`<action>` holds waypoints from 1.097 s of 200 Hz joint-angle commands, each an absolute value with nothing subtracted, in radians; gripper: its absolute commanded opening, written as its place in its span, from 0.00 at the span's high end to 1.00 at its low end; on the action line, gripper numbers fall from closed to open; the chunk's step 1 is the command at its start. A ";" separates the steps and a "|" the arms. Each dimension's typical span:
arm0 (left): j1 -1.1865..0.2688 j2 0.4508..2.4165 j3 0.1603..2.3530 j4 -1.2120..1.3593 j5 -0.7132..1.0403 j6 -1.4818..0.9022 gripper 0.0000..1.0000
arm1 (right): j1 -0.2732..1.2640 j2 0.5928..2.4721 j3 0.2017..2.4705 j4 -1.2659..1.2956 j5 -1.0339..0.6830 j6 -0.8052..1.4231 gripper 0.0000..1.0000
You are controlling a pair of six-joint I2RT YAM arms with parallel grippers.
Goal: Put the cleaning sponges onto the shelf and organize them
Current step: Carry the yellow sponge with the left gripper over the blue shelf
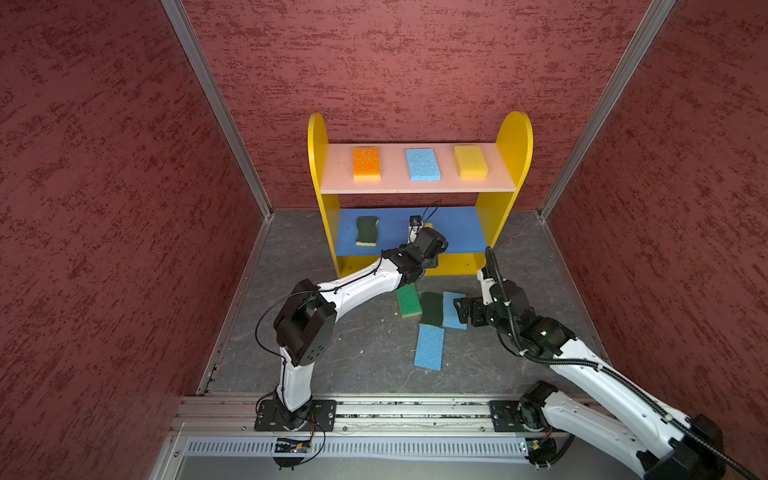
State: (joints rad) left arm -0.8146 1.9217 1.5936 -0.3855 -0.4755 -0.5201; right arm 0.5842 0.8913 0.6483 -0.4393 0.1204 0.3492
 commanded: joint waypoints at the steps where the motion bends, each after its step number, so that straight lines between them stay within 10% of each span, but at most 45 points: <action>1: -0.805 1.952 1.632 -0.360 -0.516 -0.485 0.33 | 0.578 0.903 0.692 -0.417 0.122 0.330 0.01; 219: -0.752 2.069 1.730 -0.368 -0.527 -0.523 0.31 | 0.578 0.973 0.721 -0.405 0.097 0.333 0.01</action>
